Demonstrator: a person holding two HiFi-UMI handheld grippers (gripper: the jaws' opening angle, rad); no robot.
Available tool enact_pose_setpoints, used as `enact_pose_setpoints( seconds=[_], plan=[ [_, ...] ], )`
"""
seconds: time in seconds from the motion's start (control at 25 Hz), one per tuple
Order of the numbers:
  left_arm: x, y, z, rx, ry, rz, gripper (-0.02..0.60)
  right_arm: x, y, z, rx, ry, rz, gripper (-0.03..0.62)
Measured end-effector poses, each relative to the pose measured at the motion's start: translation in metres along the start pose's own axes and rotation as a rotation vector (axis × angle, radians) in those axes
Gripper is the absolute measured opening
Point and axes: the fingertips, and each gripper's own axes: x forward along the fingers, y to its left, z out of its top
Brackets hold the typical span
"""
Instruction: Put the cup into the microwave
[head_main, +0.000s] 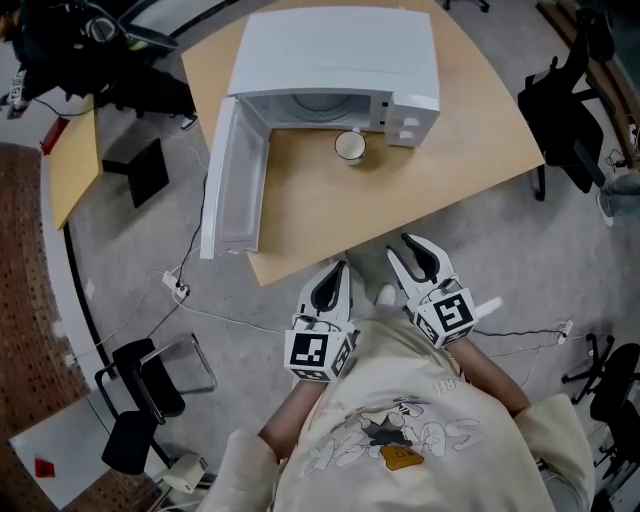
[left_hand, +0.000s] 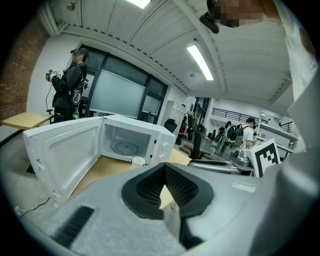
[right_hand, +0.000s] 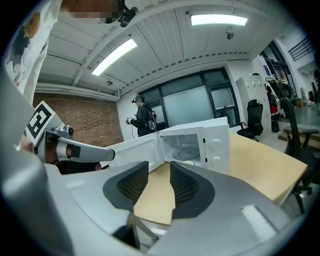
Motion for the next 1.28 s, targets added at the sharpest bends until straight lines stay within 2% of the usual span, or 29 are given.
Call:
enact_pose_setpoints(
  seconds=[0.28,0.4,0.52,0.64,0.88,1.04,1.28],
  plan=[
    [0.044,0.051,0.048,0.011,0.009,-0.083,0.000,0.068,-0.020,0.009,-0.028,0.065,-0.043,0.198],
    [0.060,0.067,0.051,0.018,0.027,-0.102,0.000,0.097,-0.037,0.003,-0.067,0.072,-0.064,0.223],
    [0.071,0.070,0.054,0.017,0.035,-0.102,0.000,0.118,-0.049,-0.002,-0.135,0.097,-0.043,0.272],
    [0.084,0.073,0.062,-0.002,0.028,-0.077,0.000,0.142,-0.062,-0.006,-0.217,0.116,0.010,0.346],
    [0.094,0.071,0.066,0.016,0.012,-0.027,0.000,0.188,-0.088,-0.039,-0.319,0.158,0.116,0.430],
    [0.088,0.072,0.060,0.026,0.012,-0.016,0.002,0.220,-0.107,-0.053,-0.307,0.146,0.132,0.446],
    [0.079,0.084,0.061,0.018,-0.012,0.098,0.002,0.250,-0.127,-0.064,-0.307,0.133,0.166,0.449]
  ],
)
